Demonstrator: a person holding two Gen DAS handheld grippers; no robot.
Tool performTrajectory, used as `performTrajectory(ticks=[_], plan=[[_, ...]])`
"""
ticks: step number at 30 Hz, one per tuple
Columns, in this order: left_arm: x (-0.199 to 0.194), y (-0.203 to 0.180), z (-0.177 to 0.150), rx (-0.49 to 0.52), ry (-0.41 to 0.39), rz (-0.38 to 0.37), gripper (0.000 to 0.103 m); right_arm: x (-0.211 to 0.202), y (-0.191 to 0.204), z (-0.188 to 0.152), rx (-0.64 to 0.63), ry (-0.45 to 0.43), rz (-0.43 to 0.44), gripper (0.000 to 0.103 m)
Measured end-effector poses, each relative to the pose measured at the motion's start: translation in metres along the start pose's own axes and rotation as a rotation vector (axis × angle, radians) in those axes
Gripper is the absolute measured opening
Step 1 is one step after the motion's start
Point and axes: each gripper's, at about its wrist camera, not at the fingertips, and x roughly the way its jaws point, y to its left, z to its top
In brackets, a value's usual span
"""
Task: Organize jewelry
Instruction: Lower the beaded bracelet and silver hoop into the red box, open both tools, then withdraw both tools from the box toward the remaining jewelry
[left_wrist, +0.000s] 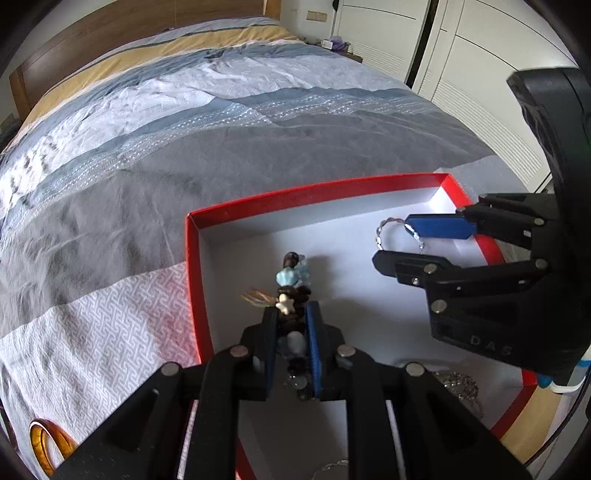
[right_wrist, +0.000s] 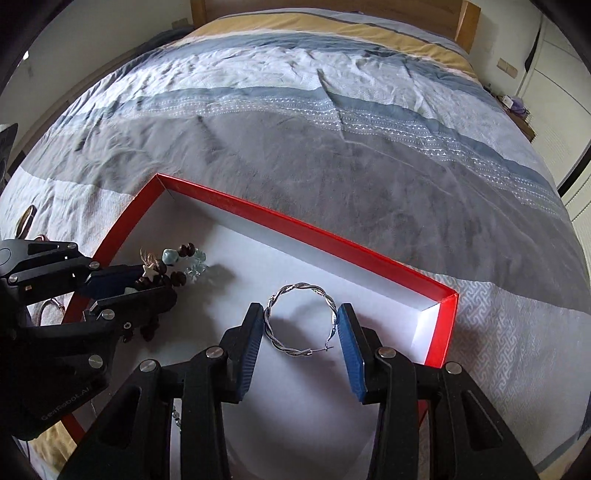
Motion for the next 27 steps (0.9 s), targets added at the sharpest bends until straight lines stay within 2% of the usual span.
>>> performTrajectory(ticks=[2,4,7,9,12,15,18,21,27], plan=[[-0.001,0.002,0.0,0.002,-0.005,0.011,0.015,0.0,0.002,0.001,-0.024,0.011,-0.012,0.042],[-0.003,0.005,-0.001,-0.011,-0.009,-0.006,0.015,-0.002,0.003,0.0,-0.036,0.015,-0.038,0.049],[-0.014,0.008,-0.004,-0.025,-0.019,-0.031,0.016,-0.01,-0.003,-0.005,0.006,0.006,-0.022,0.049],[-0.026,0.007,-0.005,-0.027,-0.03,-0.033,0.02,-0.02,-0.003,-0.009,0.017,-0.002,-0.028,0.05],[-0.057,0.008,-0.009,-0.05,-0.046,-0.057,0.02,-0.046,0.0,-0.016,0.028,-0.02,-0.028,0.054],[-0.103,0.008,-0.019,-0.065,-0.089,-0.072,0.02,-0.082,0.004,-0.029,0.081,-0.054,-0.011,0.055],[-0.159,0.01,-0.036,-0.064,-0.137,-0.042,0.02,-0.126,0.014,-0.047,0.125,-0.096,0.003,0.057],[-0.221,0.017,-0.061,-0.062,-0.17,0.014,0.02,-0.174,0.032,-0.068,0.15,-0.147,0.007,0.059],[-0.34,0.039,-0.13,-0.081,-0.296,0.138,0.021,-0.273,0.086,-0.113,0.159,-0.287,0.03,0.069]])
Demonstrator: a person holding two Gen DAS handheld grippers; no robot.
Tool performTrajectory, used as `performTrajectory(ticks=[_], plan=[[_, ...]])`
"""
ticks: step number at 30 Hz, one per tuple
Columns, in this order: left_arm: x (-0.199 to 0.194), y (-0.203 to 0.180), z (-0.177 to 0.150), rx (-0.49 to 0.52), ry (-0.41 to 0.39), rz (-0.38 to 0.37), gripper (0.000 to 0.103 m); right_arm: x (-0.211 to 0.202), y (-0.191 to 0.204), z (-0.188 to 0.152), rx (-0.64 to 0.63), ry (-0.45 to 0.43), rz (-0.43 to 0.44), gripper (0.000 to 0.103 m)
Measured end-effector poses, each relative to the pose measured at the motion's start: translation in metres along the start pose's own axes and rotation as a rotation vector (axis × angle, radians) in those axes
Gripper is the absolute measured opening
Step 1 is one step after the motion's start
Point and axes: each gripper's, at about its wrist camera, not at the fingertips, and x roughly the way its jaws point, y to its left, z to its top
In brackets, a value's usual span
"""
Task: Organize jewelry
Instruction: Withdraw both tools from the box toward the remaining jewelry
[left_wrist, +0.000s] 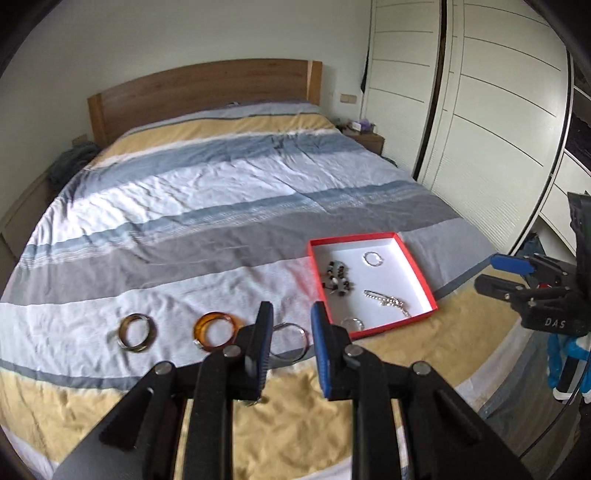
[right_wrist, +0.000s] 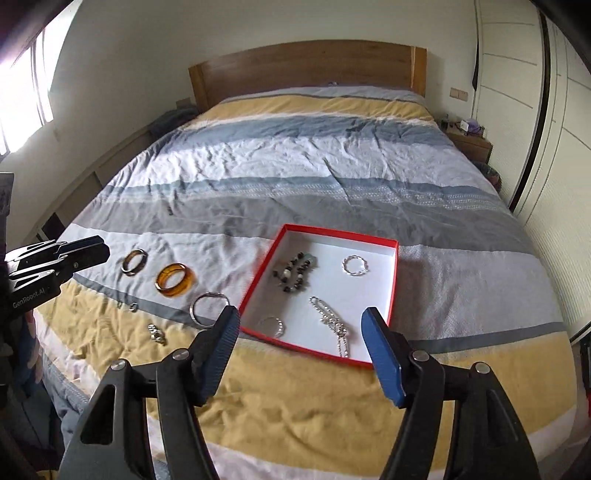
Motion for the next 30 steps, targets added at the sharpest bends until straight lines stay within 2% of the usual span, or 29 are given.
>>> performTrajectory(ticks=[8,12,15,17,18,19,20,21,24,30], plan=[[-0.146,0.055,-0.051,-0.08,-0.187,0.154,0.021,-0.104,0.072,-0.035,0.009,-0.143,0.044,0.072],[-0.193,0.075,-0.07,-0.078,-0.195,0.213,0.021,-0.138,0.105,-0.048,-0.017,-0.201,0.075,0.072],[-0.211,0.091,-0.083,-0.104,-0.205,0.234,0.021,-0.152,0.125,-0.054,-0.044,-0.224,0.092,0.071],[-0.215,0.101,-0.09,-0.131,-0.203,0.245,0.022,-0.156,0.136,-0.055,-0.069,-0.232,0.109,0.062],[-0.215,0.106,-0.094,-0.142,-0.192,0.245,0.026,-0.157,0.139,-0.056,-0.076,-0.232,0.116,0.061],[-0.212,0.11,-0.098,-0.154,-0.179,0.244,0.031,-0.155,0.143,-0.056,-0.082,-0.23,0.123,0.06],[-0.207,0.116,-0.101,-0.17,-0.166,0.249,0.042,-0.151,0.146,-0.056,-0.088,-0.223,0.13,0.06],[-0.203,0.12,-0.106,-0.179,-0.16,0.256,0.047,-0.147,0.149,-0.057,-0.092,-0.215,0.137,0.06],[-0.177,0.131,-0.116,-0.204,-0.132,0.252,0.047,-0.124,0.157,-0.06,-0.11,-0.181,0.168,0.058],[-0.099,0.151,-0.143,-0.225,-0.052,0.303,0.047,-0.047,0.174,-0.071,-0.167,-0.062,0.216,0.055]])
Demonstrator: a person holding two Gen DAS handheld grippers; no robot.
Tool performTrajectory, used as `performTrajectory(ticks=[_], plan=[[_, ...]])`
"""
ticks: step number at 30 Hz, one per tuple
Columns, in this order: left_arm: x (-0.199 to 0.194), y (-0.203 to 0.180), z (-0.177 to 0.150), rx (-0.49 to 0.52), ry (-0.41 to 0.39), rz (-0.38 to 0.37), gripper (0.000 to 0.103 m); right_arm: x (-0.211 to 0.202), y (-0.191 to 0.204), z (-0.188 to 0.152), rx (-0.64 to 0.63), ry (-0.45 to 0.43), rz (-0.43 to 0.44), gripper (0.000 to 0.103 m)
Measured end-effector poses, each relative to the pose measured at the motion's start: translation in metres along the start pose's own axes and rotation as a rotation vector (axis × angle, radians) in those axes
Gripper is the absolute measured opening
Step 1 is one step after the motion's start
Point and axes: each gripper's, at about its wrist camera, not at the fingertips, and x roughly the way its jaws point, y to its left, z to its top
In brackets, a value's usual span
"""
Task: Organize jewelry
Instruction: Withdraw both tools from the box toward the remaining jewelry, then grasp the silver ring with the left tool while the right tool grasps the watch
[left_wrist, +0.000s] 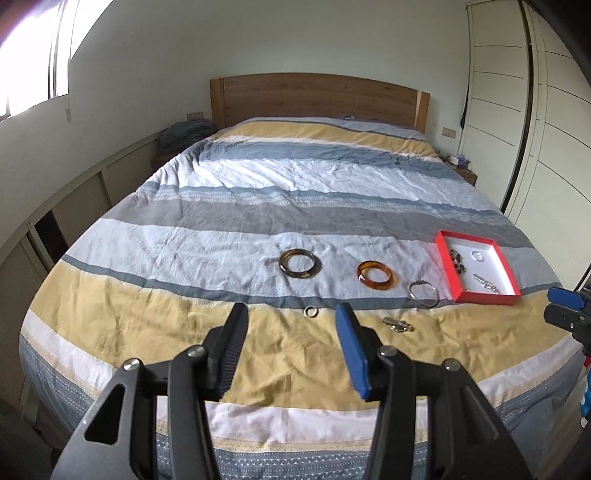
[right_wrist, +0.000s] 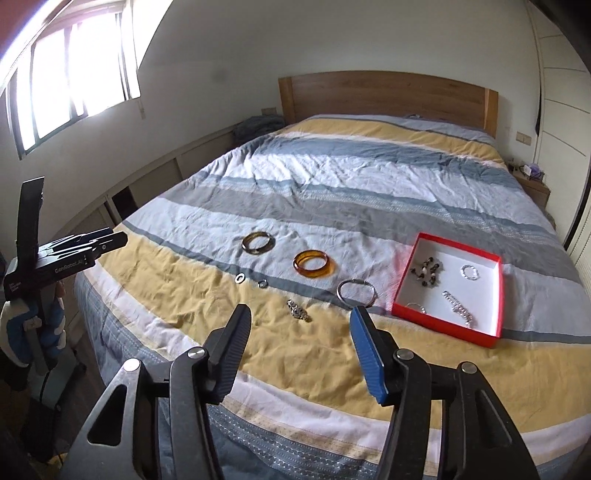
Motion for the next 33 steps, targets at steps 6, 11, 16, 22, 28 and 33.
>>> performTrajectory(ticks=[6,11,16,22,28,33], plan=[[0.088,-0.005,-0.022,0.01,0.096,-0.007,0.046,0.089,-0.001,-0.017,-0.052,0.126,0.053,0.049],[0.154,-0.016,-0.033,0.029,0.183,-0.058,0.041,0.16,-0.002,-0.026,-0.079,0.218,0.108,0.048],[0.204,-0.016,-0.036,0.001,0.235,-0.07,0.039,0.217,-0.006,-0.027,-0.087,0.28,0.161,0.048],[0.241,-0.017,-0.032,-0.017,0.265,-0.094,0.038,0.261,-0.004,-0.027,-0.128,0.312,0.188,0.046],[0.262,-0.023,-0.029,-0.015,0.28,-0.119,0.019,0.28,-0.008,-0.027,-0.124,0.312,0.218,0.04],[0.263,-0.027,-0.031,0.002,0.272,-0.099,0.019,0.287,-0.013,-0.028,-0.115,0.312,0.234,0.025]])
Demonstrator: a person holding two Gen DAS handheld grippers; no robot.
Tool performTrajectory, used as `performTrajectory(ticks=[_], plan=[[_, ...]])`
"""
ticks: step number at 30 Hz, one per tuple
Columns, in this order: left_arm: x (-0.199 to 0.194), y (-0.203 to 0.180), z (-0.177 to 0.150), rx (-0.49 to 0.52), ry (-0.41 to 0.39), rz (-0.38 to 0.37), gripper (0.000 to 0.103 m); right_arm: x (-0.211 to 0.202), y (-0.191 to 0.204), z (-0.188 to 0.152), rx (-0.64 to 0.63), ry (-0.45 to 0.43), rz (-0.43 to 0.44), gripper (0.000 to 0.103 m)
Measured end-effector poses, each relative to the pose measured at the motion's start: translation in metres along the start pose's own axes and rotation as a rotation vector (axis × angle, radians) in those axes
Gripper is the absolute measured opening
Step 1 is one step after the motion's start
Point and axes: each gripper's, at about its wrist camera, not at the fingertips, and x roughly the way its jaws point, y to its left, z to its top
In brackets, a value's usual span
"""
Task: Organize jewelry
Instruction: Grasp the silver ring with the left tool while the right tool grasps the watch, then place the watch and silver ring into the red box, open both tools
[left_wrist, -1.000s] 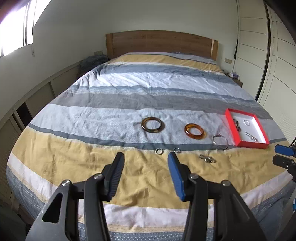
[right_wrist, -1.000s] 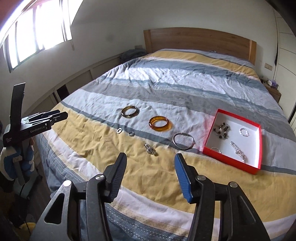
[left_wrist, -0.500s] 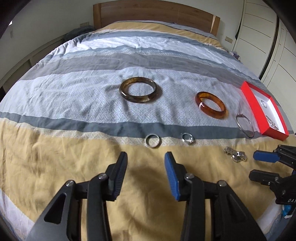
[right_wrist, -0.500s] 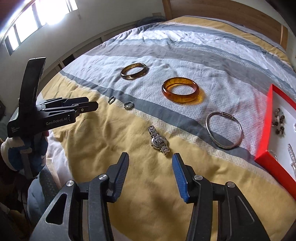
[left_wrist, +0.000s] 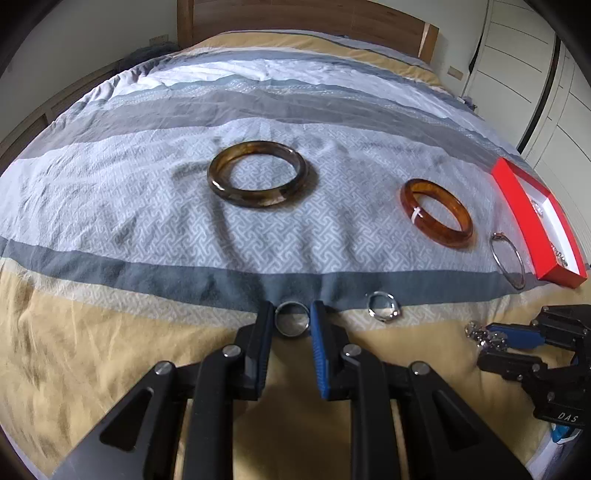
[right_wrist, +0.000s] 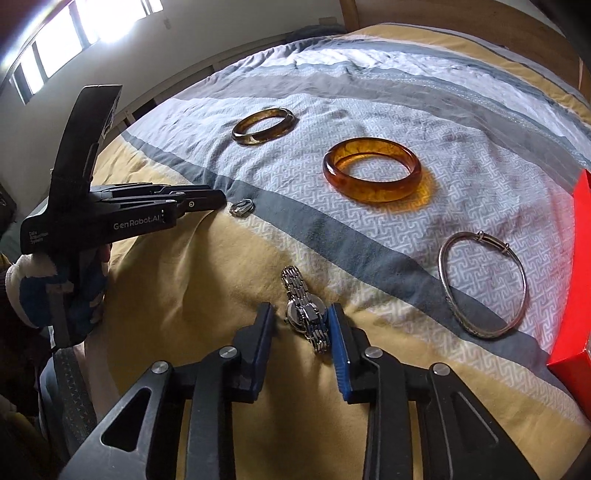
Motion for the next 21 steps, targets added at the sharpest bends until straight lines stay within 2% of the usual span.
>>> performTrajectory(ticks=[7,13,21], plan=[[-0.014,-0.002,-0.004,-0.007,0.0,0.01,0.019,-0.009,0.001,-0.003,0.026,-0.016,0.009,0.023],[-0.044,-0.008,-0.008,0.003,-0.019,0.0,0.019,-0.039,0.006,-0.011,0.057,-0.052,-0.001,0.023],[-0.083,-0.057,-0.002,0.079,-0.072,-0.062,0.019,-0.101,0.001,-0.032,0.093,-0.129,-0.059,0.023]])
